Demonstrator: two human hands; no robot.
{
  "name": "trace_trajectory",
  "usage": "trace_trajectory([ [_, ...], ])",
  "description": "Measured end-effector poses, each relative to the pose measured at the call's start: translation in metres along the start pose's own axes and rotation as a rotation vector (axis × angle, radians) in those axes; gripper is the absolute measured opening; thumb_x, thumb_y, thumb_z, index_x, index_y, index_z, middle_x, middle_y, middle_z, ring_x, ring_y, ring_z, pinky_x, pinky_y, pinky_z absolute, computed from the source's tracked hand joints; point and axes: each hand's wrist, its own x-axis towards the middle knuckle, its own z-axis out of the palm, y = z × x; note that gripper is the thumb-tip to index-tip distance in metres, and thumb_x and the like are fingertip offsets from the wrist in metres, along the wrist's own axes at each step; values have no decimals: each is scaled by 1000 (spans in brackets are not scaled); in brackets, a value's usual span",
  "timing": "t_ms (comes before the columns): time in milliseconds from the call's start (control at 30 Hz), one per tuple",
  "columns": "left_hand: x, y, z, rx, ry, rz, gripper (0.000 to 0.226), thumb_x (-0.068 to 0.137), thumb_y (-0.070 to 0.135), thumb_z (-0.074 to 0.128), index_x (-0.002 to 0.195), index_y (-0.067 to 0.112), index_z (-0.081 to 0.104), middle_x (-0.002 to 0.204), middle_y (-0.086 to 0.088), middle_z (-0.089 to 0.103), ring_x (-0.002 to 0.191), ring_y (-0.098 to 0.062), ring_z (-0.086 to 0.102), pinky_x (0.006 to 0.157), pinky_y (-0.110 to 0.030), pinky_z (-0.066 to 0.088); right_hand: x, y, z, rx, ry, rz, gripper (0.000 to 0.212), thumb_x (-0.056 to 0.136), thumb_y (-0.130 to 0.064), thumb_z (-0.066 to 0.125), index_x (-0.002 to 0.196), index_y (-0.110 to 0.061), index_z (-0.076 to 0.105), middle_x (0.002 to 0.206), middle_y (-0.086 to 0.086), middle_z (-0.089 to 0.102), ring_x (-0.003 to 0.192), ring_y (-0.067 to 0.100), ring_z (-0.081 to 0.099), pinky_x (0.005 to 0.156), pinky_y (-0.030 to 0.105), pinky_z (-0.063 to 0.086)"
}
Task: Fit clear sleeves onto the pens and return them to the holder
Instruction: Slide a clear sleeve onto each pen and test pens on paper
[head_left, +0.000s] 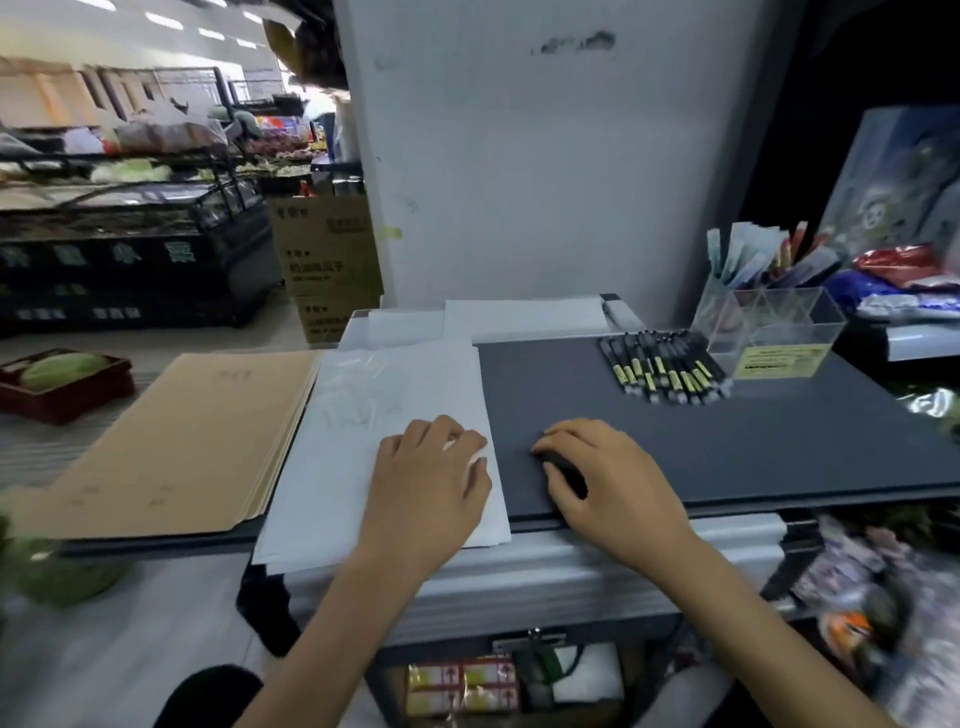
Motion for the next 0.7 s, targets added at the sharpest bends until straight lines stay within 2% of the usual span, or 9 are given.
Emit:
trace_trajectory([
  [233,1,0,0,-10,-25,-18,33,96,45,50,117,32,71,117,9,65,110,-21,58,91,-43,47,1,1,8,-31,41,167,41,96,-41,61,130,-19,69,138,0,62,132,21,54,111,42,45],
  [367,1,-3,5,0,-21,-13,31,95,44,54,119,31,70,120,10,64,113,-20,58,95,-42,45,0,5,14,-23,56,191,43,96,-47,55,130,-24,67,140,-3,59,135,19,52,112,42,44],
  [500,3,1,3,-5,-2,-22,31,93,41,60,118,29,73,122,5,66,116,-27,61,96,-46,45,1,2,11,-27,29,213,45,96,-51,53,131,-27,67,143,-4,58,139,18,49,114,41,43],
  [700,0,0,3,3,40,-5,30,93,41,60,117,29,73,122,6,67,115,-26,61,94,-44,43,1,0,11,-42,45,208,43,95,-49,56,131,-26,67,142,-3,59,138,19,50,114,41,43],
])
